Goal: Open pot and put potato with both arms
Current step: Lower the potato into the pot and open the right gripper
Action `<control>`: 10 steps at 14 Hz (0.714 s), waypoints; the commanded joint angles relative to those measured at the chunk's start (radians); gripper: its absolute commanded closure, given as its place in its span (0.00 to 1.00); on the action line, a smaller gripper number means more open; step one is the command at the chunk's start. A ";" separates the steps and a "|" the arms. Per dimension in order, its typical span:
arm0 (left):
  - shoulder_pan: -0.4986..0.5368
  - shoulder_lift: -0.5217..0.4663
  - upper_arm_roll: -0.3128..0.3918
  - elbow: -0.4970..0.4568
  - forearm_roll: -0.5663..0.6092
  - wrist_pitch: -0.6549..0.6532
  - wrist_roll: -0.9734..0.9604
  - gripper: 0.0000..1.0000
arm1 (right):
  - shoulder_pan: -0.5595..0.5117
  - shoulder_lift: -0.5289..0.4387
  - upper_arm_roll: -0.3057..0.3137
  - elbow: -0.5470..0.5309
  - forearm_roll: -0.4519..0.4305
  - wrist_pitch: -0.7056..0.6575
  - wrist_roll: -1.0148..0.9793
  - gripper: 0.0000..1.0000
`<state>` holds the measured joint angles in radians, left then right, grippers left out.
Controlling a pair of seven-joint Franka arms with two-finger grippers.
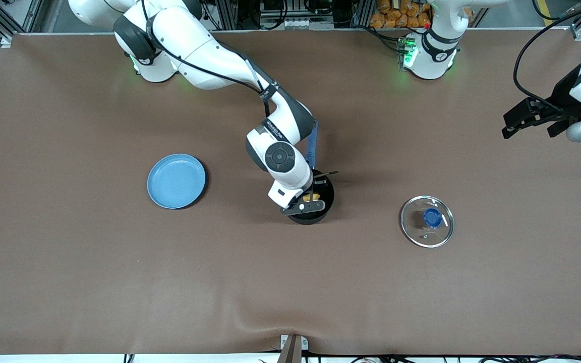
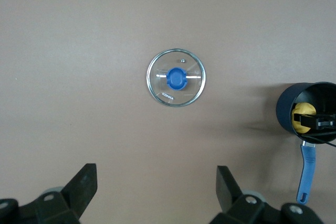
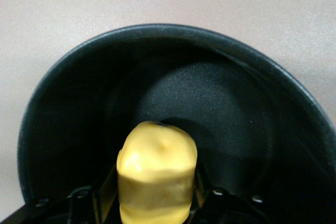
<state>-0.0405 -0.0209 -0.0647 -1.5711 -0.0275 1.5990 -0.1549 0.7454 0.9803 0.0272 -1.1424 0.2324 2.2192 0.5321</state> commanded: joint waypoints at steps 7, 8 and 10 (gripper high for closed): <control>0.027 -0.001 -0.003 0.006 -0.034 -0.014 0.023 0.00 | -0.029 -0.072 -0.009 0.116 -0.011 -0.183 0.023 0.00; 0.025 0.004 -0.004 0.011 -0.035 -0.019 0.023 0.00 | -0.038 -0.084 -0.010 0.147 -0.013 -0.220 0.023 0.00; 0.027 0.007 -0.004 0.013 -0.035 -0.021 0.023 0.00 | -0.049 -0.121 -0.024 0.179 -0.028 -0.257 0.023 0.00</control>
<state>-0.0263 -0.0202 -0.0635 -1.5731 -0.0358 1.5975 -0.1549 0.7126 0.8997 0.0083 -0.9951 0.2306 2.0121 0.5395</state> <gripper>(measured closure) 0.000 0.000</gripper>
